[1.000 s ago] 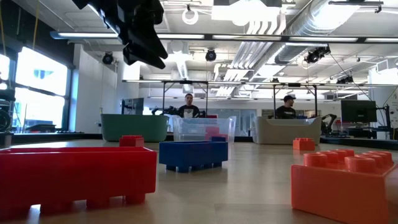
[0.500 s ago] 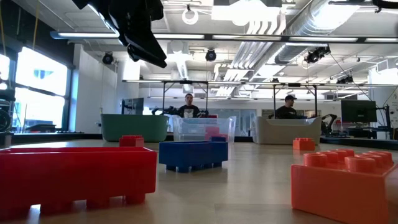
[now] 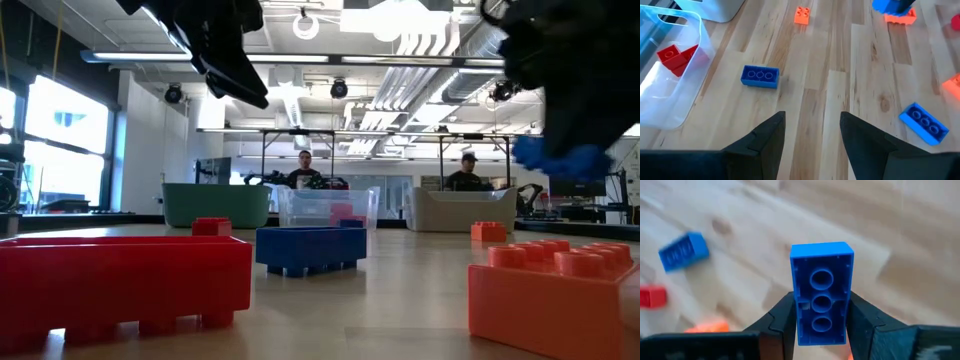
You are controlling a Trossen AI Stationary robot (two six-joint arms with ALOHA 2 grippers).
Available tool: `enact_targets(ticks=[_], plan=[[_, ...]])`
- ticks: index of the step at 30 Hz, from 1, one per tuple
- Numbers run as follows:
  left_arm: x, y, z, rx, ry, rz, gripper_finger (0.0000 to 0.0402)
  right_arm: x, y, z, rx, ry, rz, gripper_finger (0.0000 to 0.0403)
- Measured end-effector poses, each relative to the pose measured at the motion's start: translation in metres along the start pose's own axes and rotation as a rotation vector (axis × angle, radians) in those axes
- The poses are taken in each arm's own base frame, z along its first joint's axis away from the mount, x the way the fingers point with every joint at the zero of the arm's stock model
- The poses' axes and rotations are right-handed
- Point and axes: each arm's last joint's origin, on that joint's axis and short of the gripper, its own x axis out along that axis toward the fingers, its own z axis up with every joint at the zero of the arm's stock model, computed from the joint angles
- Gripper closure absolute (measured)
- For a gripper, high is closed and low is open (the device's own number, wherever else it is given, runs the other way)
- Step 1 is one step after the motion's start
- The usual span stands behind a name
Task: Sort & place blocks by color
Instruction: Put the blue game piece into the gray bin
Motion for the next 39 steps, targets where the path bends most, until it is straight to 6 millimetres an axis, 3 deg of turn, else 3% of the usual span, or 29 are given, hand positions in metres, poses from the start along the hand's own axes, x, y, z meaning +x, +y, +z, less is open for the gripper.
enact_targets(ticks=[13,23,30,39], plan=[[0.0,0.0,0.004,-0.132,-0.041,0.005,0.0222,0.015,-0.004,0.103,-0.181,-0.193,0.036,0.0296],[0.0,0.001,0.004,-0.249,-0.044,0.022,0.0222,0.015,-0.042,0.181,-0.233,-0.337,-0.068,0.0296],[0.0,0.0,0.004,-0.339,-0.045,0.018,0.0222,0.008,-0.071,0.213,-0.239,-0.388,-0.147,0.0296],[0.0,0.0,0.004,-0.357,-0.043,0.019,0.0222,-0.017,-0.108,0.241,-0.183,-0.509,-0.258,0.0296]])
